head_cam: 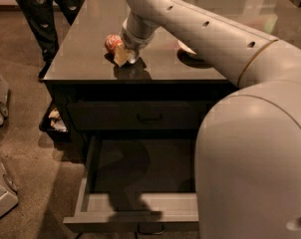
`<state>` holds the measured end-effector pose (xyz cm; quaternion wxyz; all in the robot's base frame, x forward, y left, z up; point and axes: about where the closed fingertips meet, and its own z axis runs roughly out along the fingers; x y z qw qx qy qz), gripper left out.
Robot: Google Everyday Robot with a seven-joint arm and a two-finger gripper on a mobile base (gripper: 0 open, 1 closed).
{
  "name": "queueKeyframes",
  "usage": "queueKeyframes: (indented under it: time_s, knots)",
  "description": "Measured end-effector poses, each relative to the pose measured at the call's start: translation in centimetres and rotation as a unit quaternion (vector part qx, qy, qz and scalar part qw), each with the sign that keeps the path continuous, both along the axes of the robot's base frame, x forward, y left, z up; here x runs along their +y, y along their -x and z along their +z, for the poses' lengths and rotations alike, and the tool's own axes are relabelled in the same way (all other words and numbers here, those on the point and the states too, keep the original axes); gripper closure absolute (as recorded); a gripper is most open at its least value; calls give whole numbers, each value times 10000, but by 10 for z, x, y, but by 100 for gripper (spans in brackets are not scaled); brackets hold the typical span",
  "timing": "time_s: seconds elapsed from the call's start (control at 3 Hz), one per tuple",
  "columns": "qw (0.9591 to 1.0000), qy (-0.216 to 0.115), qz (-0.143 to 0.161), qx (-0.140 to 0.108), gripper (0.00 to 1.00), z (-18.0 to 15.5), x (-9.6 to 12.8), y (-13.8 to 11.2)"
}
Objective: Pick coke can from middle drawer and place on counter
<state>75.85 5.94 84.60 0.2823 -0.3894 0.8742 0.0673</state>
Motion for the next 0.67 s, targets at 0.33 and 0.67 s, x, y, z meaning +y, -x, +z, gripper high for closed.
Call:
queueKeyframes:
  time_s: [0.33, 0.67]
  knots:
    - [9999, -89, -121, 17, 0, -2, -3, -4]
    - [9999, -89, -121, 17, 0, -2, -3, -4]
